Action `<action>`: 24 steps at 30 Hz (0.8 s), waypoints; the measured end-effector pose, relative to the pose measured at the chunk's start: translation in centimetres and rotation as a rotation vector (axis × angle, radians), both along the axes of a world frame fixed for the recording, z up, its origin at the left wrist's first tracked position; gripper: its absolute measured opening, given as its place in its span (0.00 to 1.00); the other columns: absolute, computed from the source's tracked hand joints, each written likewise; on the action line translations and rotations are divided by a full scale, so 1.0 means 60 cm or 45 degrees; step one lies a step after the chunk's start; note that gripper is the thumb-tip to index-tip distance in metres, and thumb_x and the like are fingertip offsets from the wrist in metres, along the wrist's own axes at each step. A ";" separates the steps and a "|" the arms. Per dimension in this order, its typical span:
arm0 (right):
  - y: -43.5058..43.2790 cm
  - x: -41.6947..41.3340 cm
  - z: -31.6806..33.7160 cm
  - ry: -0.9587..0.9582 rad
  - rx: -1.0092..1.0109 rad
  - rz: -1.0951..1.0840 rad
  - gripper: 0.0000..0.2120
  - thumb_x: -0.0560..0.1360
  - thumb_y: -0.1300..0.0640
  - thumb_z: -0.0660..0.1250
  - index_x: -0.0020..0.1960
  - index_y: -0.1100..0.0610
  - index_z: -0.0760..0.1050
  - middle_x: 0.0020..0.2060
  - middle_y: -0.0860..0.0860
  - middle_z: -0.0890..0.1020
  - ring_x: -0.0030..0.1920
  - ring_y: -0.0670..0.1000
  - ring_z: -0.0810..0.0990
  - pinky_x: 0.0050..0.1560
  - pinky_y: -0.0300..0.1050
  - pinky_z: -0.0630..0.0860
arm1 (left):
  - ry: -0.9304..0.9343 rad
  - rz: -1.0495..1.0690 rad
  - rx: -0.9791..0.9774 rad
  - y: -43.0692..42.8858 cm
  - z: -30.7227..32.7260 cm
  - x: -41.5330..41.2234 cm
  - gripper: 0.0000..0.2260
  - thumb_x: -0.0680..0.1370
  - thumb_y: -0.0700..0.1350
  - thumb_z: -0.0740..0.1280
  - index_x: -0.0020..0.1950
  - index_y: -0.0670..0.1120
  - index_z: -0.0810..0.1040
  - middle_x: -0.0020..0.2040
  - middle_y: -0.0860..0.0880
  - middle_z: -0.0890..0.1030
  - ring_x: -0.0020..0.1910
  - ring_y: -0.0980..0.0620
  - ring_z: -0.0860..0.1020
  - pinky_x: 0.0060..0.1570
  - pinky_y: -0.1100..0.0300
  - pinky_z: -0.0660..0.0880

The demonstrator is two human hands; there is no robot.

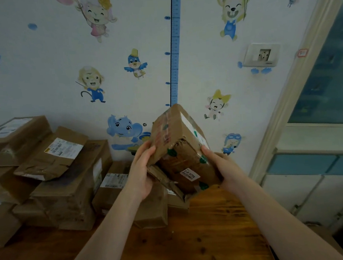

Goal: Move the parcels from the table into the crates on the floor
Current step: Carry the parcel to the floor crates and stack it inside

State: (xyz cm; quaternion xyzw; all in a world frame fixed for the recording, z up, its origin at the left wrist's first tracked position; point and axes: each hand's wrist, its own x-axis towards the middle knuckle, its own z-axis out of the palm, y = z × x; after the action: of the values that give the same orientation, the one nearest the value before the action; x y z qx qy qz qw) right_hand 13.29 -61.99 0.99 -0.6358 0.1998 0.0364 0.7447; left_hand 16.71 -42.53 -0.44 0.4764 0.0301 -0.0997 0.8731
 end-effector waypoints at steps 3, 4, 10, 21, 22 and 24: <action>0.000 0.003 -0.014 -0.121 -0.117 -0.064 0.36 0.69 0.51 0.74 0.72 0.56 0.62 0.57 0.53 0.78 0.53 0.56 0.81 0.52 0.53 0.80 | 0.065 -0.239 0.299 0.024 0.002 0.003 0.16 0.78 0.55 0.61 0.63 0.52 0.75 0.51 0.47 0.81 0.50 0.47 0.78 0.46 0.51 0.75; 0.000 0.002 -0.020 -0.155 -0.212 -0.059 0.37 0.69 0.53 0.75 0.72 0.54 0.61 0.58 0.52 0.77 0.55 0.55 0.80 0.52 0.52 0.80 | 0.092 -0.306 0.418 0.027 -0.002 0.005 0.21 0.74 0.62 0.60 0.62 0.52 0.75 0.52 0.47 0.80 0.51 0.47 0.78 0.48 0.50 0.75; 0.008 -0.006 -0.042 -0.288 -0.332 -0.070 0.22 0.73 0.58 0.71 0.64 0.54 0.69 0.54 0.46 0.78 0.54 0.47 0.78 0.50 0.42 0.79 | 0.171 -0.340 0.694 -0.003 -0.036 0.006 0.37 0.61 0.68 0.68 0.66 0.52 0.70 0.58 0.49 0.78 0.59 0.46 0.75 0.61 0.40 0.70; -0.072 -0.061 -0.081 -0.079 -0.161 -0.366 0.18 0.79 0.60 0.61 0.69 0.53 0.70 0.57 0.52 0.78 0.57 0.53 0.77 0.57 0.52 0.77 | 0.304 -0.482 0.617 -0.093 -0.116 0.006 0.34 0.62 0.65 0.73 0.64 0.54 0.74 0.59 0.48 0.79 0.59 0.45 0.75 0.63 0.40 0.68; -0.076 -0.064 -0.087 -0.059 -0.152 -0.368 0.18 0.79 0.60 0.61 0.69 0.53 0.70 0.57 0.52 0.78 0.57 0.53 0.77 0.58 0.52 0.76 | 0.295 -0.478 0.611 -0.096 -0.125 0.002 0.30 0.65 0.64 0.72 0.64 0.54 0.73 0.59 0.48 0.79 0.59 0.45 0.75 0.64 0.40 0.68; -0.106 -0.083 -0.095 -0.032 -0.162 -0.410 0.17 0.80 0.60 0.61 0.68 0.54 0.70 0.56 0.52 0.78 0.56 0.53 0.77 0.53 0.48 0.77 | 0.319 -0.504 0.599 -0.131 -0.132 -0.011 0.25 0.70 0.61 0.69 0.64 0.53 0.72 0.59 0.48 0.79 0.59 0.46 0.75 0.64 0.40 0.68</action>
State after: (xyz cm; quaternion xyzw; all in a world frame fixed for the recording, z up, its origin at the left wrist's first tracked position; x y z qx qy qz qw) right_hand 8.29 -68.37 -4.69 -0.6419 0.2915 -0.1043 0.7015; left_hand 16.07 -50.39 -8.33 0.6456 0.0663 -0.3156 0.6922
